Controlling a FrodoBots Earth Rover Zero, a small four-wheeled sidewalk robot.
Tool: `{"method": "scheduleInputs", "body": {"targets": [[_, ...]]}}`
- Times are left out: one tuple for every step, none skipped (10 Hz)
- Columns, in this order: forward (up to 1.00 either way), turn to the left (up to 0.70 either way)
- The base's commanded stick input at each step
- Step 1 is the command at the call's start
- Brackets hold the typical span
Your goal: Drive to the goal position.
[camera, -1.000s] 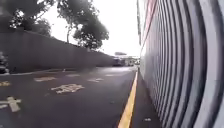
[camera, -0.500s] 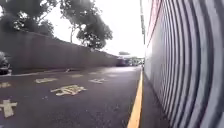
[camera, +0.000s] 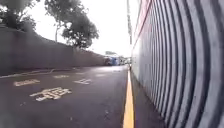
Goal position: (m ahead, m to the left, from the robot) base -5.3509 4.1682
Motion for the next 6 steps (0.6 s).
{"method": "scheduleInputs", "body": {"targets": [[0.33,-0.55],[0.33,-0.11],[0.33,0.00],[0.33,0.00],[0.33,0.00],[0.33,0.00]]}}
